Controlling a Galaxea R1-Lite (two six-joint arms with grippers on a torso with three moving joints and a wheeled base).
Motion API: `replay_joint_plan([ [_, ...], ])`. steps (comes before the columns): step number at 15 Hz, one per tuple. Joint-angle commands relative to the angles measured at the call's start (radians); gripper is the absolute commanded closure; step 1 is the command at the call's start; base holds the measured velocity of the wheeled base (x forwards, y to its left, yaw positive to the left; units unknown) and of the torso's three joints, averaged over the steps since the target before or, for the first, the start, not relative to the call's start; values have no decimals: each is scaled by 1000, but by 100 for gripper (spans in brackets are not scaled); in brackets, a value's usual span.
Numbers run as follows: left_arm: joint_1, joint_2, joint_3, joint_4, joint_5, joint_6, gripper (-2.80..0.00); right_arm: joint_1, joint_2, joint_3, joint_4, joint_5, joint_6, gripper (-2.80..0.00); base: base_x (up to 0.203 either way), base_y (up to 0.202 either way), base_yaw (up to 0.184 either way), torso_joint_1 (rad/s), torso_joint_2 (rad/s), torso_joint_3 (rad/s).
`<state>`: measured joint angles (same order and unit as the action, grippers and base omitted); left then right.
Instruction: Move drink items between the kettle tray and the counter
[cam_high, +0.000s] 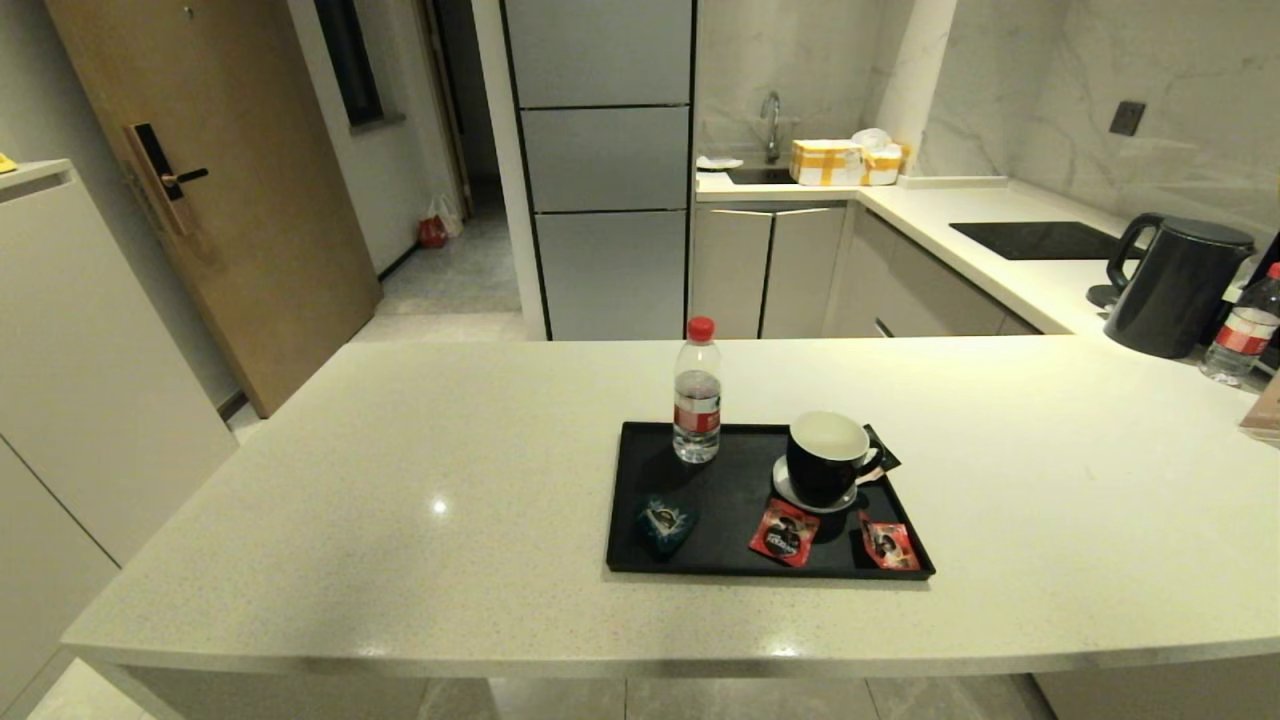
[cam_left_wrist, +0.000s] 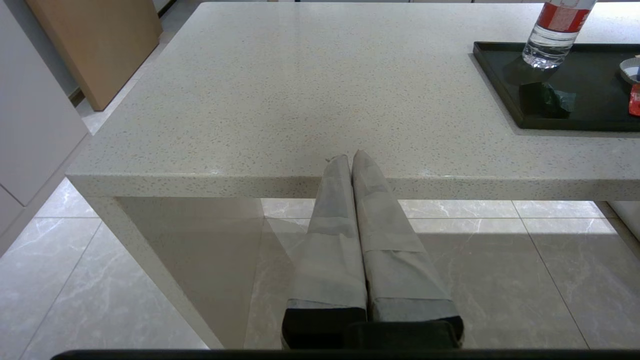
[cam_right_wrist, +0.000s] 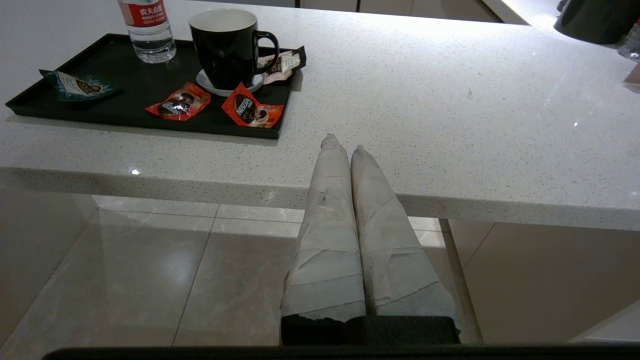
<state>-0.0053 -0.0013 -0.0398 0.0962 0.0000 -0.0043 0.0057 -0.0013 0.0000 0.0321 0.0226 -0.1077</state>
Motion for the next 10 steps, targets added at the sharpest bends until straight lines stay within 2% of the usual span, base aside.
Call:
replay_joint_plan([
  [1,0,1,0,0,0,0,0,1,0,3,0,1,-1,0,0,0,0,0,0,0],
  [10,1,1,0,0,0,0,0,1,0,3,0,0,-1,0,0,0,0,0,0,0],
])
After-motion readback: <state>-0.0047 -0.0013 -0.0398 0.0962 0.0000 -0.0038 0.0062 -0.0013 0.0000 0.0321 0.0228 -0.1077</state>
